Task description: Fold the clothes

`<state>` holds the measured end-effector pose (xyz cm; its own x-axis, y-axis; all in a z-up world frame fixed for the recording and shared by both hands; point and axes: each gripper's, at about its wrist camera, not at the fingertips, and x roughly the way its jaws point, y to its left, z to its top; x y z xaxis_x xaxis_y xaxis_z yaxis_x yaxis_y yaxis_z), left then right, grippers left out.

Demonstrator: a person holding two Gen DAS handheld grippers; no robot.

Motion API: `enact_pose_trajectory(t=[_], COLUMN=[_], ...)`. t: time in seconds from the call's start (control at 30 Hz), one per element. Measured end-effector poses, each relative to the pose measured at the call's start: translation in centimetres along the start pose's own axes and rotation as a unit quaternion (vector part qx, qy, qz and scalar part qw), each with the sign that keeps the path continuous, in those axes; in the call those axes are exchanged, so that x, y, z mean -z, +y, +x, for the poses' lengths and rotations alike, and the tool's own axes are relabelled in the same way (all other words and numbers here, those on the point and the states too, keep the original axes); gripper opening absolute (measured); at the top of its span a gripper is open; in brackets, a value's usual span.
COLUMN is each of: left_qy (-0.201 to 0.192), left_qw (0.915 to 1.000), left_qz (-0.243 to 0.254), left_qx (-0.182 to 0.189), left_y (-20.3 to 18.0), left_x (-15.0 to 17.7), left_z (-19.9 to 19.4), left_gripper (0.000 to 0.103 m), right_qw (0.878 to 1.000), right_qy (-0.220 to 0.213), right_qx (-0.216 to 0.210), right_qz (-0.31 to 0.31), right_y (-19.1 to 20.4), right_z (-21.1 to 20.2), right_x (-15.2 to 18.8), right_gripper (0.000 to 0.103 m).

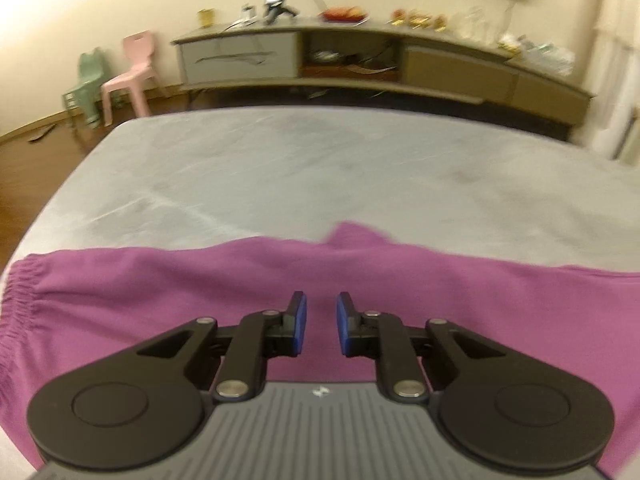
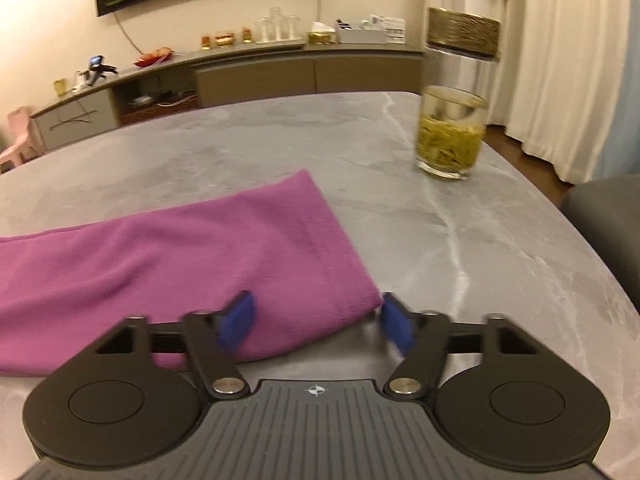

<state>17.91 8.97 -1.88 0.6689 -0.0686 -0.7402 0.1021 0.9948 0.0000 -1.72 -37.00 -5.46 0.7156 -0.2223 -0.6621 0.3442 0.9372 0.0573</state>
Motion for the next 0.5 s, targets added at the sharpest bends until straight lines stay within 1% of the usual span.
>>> enact_pose_trajectory(t=[0.03, 0.07, 0.17, 0.2, 0.23, 0.27, 0.3, 0.37, 0.5], left_qy=[-0.006, -0.01, -0.01, -0.01, -0.01, -0.008, -0.004, 0.011, 0.013], left_qw=[0.9999, 0.9996, 0.9976, 0.9966, 0.9953, 0.9938, 0.9924, 0.9889, 0.9875], left_qz=[0.002, 0.005, 0.032, 0.041, 0.05, 0.058, 0.063, 0.065, 0.078], left_qx=[0.014, 0.025, 0.06, 0.071, 0.083, 0.095, 0.106, 0.133, 0.136], left_y=[-0.8, -1.6, -5.2, -6.3, -7.5, -8.9, -10.2, -13.2, -19.5], left_x=[0.1, 0.4, 1.3, 1.6, 1.9, 2.0, 1.9, 1.8, 1.3], left_z=[-0.9, -1.7, -3.3, -3.8, -4.3, -4.7, -5.0, -4.8, -4.4], left_gripper=[0.015, 0.015, 0.016, 0.016, 0.016, 0.016, 0.016, 0.016, 0.016], right_qw=[1.0, 1.0, 1.0, 0.999, 0.999, 0.998, 0.997, 0.997, 0.999], right_qy=[0.0, 0.001, 0.003, -0.004, -0.012, -0.025, -0.035, -0.038, -0.019], right_qx=[-0.004, -0.008, -0.017, -0.016, -0.013, -0.008, -0.005, 0.002, 0.021], right_qz=[-0.002, -0.002, 0.022, 0.034, 0.044, 0.055, 0.062, 0.065, 0.043], right_y=[0.2, 0.5, -0.1, -0.5, -0.9, -1.3, -1.6, -2.0, -1.4], right_z=[0.0, 0.0, -0.1, -0.3, -0.6, -0.9, -1.1, -0.6, 1.7], right_x=[-0.1, -0.2, -0.5, -0.6, -0.8, -0.9, -1.1, -1.2, -0.8], right_gripper=[0.044, 0.042, 0.042, 0.048, 0.064, 0.073, 0.085, 0.086, 0.086])
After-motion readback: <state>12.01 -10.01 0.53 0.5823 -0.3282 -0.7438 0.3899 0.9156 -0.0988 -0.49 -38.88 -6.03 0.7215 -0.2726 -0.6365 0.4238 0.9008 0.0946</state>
